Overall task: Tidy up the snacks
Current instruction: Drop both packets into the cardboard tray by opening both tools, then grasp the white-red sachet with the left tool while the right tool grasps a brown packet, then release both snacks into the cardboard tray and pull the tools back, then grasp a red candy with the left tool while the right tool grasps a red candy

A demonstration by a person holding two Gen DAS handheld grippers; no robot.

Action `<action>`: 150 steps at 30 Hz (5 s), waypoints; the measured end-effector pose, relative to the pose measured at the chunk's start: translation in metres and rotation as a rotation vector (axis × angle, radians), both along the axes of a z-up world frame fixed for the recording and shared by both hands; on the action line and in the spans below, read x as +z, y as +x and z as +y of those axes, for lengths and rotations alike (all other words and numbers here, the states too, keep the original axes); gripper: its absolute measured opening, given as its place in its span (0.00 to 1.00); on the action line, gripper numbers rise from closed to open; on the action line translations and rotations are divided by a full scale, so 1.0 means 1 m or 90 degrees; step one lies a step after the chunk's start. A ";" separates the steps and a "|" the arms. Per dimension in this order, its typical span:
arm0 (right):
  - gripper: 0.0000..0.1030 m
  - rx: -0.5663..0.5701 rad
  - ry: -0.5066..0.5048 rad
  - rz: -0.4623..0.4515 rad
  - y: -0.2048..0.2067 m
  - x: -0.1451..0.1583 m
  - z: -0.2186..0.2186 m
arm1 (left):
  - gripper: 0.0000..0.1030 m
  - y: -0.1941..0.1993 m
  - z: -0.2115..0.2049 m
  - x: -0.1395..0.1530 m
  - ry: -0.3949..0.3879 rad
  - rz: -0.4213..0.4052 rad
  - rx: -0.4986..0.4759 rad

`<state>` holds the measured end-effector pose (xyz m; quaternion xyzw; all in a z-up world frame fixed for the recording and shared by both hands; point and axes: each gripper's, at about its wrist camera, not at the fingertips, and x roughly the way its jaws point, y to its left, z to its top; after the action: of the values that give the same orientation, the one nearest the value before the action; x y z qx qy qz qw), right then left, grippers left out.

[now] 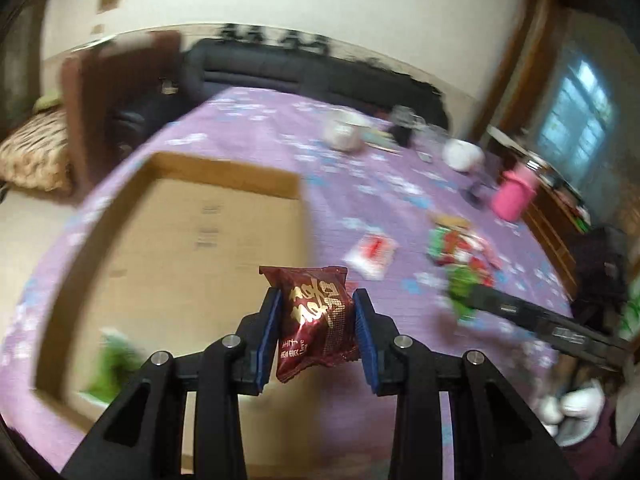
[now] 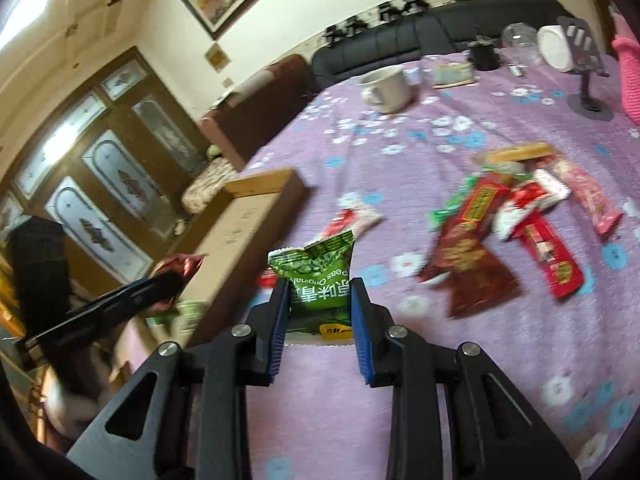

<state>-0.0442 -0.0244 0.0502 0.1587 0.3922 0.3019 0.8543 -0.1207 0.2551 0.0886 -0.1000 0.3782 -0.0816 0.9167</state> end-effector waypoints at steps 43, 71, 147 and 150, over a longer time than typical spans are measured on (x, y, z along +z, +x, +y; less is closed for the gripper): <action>0.70 -0.165 -0.127 -0.006 -0.001 0.010 -0.079 | 0.67 0.008 -0.036 0.011 -0.042 -0.007 -0.082; 0.36 -0.086 -0.139 0.021 0.049 -0.040 -0.053 | 0.27 0.122 -0.156 -0.057 0.180 0.126 -0.185; 0.55 0.015 -0.184 0.042 0.056 -0.031 0.111 | 0.74 -0.064 0.046 -0.005 -0.134 -0.050 0.067; 0.46 0.016 -0.224 0.040 0.061 -0.038 0.126 | 0.74 -0.064 0.045 -0.006 -0.132 -0.046 0.065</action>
<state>0.0164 0.1016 0.0124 0.0112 0.4672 0.2343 0.8525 -0.1851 0.3004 0.0826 -0.2104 0.3290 -0.0767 0.9174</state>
